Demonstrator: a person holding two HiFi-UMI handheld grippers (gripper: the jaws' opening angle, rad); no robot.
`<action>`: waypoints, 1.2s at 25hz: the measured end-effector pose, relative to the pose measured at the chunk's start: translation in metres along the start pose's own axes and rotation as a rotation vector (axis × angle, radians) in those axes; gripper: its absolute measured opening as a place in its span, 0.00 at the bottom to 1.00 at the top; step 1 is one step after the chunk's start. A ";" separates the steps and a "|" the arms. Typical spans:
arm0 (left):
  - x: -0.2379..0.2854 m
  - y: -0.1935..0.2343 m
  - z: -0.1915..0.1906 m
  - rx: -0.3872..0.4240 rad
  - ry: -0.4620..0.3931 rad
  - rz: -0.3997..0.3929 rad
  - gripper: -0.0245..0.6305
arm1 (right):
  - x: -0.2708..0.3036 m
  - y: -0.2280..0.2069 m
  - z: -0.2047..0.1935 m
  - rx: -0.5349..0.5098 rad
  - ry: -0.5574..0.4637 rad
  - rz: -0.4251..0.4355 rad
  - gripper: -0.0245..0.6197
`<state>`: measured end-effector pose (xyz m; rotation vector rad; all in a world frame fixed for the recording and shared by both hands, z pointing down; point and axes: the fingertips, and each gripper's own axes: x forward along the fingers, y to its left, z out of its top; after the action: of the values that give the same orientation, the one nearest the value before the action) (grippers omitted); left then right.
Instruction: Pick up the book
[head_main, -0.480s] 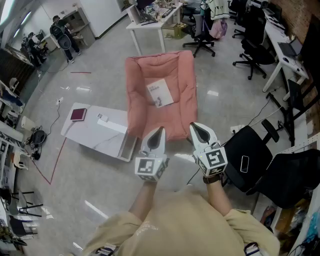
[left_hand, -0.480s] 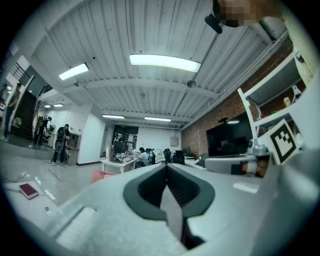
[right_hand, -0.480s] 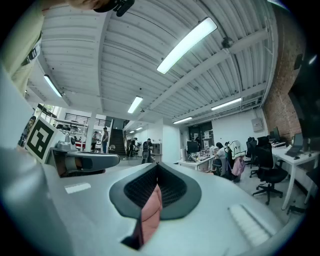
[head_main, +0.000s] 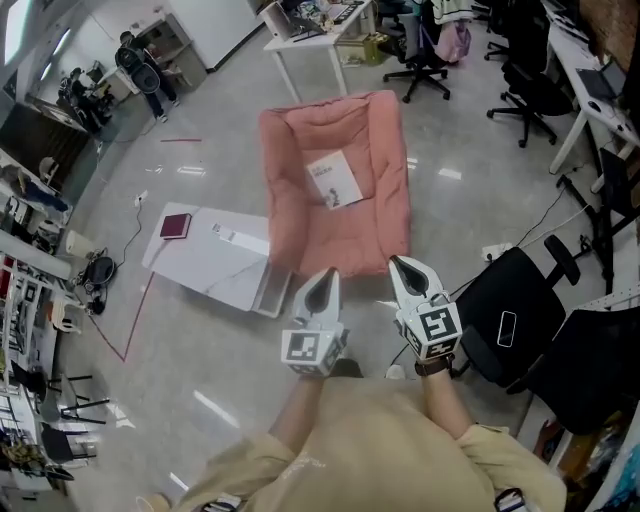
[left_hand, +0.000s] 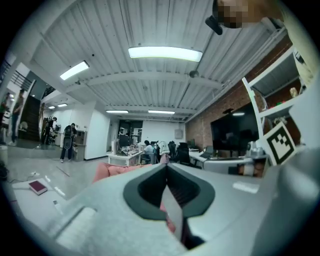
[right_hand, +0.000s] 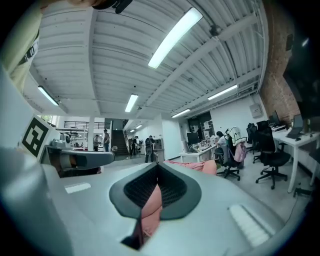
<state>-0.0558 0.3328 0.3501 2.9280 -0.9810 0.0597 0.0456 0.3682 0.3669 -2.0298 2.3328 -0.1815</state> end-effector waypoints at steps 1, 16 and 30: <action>0.003 0.004 -0.008 -0.007 0.010 0.001 0.04 | 0.004 -0.002 -0.005 0.012 0.008 -0.001 0.05; 0.161 0.158 -0.011 -0.099 -0.023 0.016 0.04 | 0.197 -0.066 0.000 0.002 0.053 0.020 0.05; 0.202 0.338 -0.037 -0.175 0.025 0.032 0.04 | 0.407 0.012 -0.036 0.079 0.150 0.206 0.05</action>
<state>-0.0989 -0.0560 0.4108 2.7468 -0.9765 0.0116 -0.0279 -0.0310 0.4188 -1.7831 2.5577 -0.4229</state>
